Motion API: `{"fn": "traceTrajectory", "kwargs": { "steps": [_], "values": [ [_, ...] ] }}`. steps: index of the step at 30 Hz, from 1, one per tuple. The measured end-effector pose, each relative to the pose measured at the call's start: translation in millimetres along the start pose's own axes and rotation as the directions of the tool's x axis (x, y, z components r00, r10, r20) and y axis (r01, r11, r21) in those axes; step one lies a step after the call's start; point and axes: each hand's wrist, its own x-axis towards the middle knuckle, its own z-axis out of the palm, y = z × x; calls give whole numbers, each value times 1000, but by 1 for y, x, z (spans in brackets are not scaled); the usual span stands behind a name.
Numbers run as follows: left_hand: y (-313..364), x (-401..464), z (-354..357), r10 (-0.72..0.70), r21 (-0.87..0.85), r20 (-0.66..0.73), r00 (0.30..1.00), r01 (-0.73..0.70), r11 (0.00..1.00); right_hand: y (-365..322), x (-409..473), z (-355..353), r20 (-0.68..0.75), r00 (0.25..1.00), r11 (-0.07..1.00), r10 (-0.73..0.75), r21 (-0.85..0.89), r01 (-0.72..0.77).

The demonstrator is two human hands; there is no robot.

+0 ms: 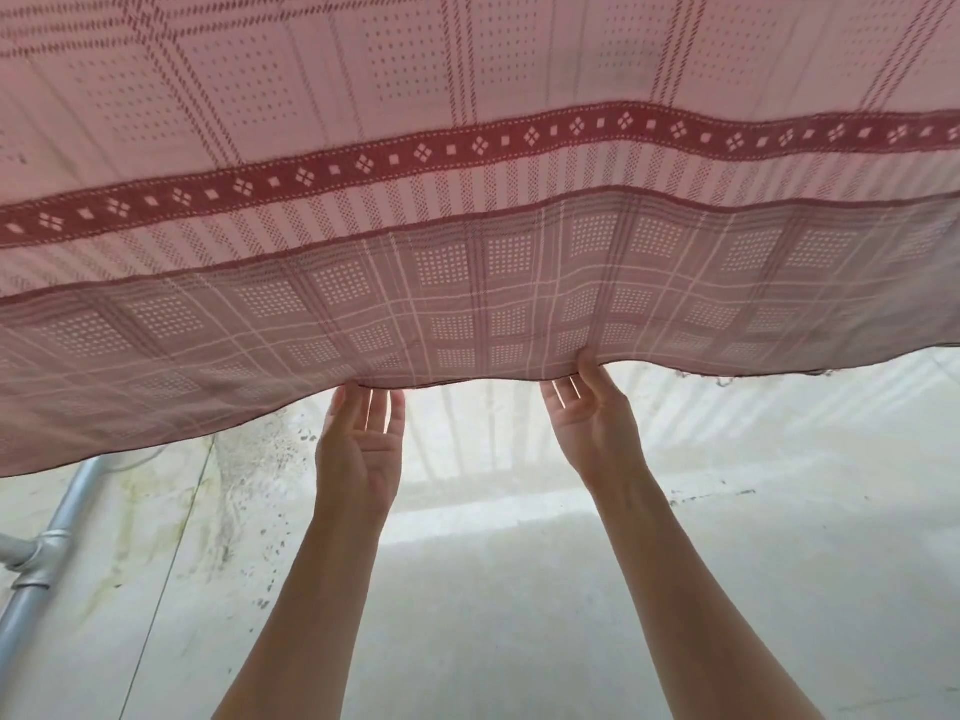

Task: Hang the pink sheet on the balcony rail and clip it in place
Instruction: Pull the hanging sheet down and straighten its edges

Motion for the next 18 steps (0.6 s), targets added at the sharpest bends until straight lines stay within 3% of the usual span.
{"fn": "traceTrajectory", "kwargs": {
  "steps": [4, 13, 18],
  "values": [
    [-5, -4, -3, -3, 78, 56, 998, -2, 997, 2, 2, -3, -59, 998, 999, 30, 42, -27],
    [-6, -4, 6, -26, 73, 121, 992, 17, 997, 5, 8, 2, -84, 995, 998, 56, 39, -53],
    [-20, 1, 10, 21, 115, -15, 1000, -19, 993, 4, 11, 1, -69, 995, 994, 66, 93, -60]
  ]
}}
